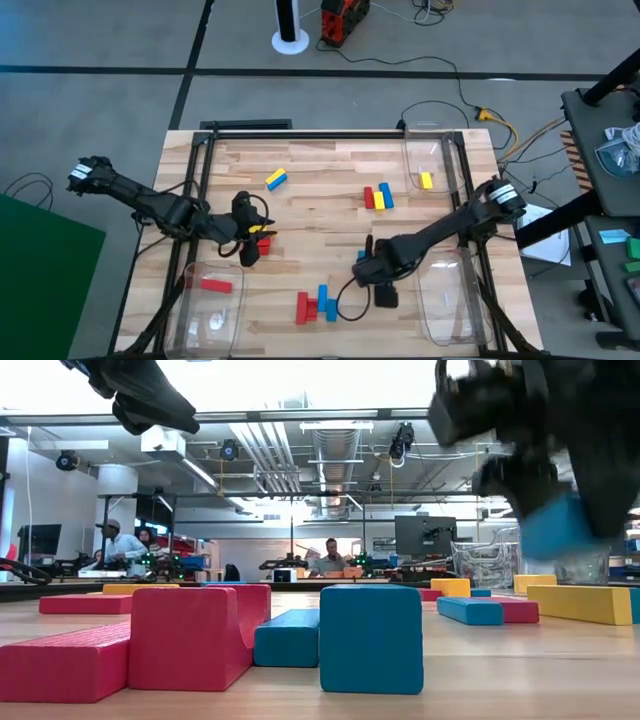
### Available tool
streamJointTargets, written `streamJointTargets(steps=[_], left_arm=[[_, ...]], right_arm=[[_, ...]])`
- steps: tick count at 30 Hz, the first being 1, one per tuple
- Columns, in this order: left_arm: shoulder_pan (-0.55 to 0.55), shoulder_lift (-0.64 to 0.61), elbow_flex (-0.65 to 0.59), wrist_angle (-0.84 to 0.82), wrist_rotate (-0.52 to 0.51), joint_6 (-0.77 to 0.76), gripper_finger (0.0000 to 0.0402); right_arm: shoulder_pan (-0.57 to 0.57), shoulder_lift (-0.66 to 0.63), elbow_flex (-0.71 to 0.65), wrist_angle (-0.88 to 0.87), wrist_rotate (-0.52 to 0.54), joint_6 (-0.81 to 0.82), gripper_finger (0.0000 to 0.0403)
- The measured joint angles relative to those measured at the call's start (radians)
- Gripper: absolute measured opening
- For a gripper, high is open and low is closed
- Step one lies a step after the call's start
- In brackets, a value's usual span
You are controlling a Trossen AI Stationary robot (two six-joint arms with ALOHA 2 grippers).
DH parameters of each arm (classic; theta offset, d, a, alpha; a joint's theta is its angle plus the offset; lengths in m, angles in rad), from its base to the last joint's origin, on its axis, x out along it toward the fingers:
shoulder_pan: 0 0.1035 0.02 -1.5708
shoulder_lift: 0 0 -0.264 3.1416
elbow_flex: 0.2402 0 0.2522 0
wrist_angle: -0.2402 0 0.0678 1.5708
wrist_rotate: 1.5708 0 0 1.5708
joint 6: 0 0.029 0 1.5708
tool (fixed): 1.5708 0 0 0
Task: Sort blocks
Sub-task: Put the blue block into the bottom right transparent bin
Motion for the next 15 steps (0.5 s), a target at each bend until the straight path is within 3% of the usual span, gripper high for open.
streamJointTargets(steps=[8,15], left_arm=[[0.000,-0.003,0.002,0.047,0.004,0.000,0.0107],[0.000,-0.002,0.087,0.047,0.031,0.010,0.0107]], right_arm=[[0.019,-0.162,0.085,-0.187,0.007,0.052,0.0277],[0.101,-0.271,0.112,-0.398,0.017,0.045,0.0277]])
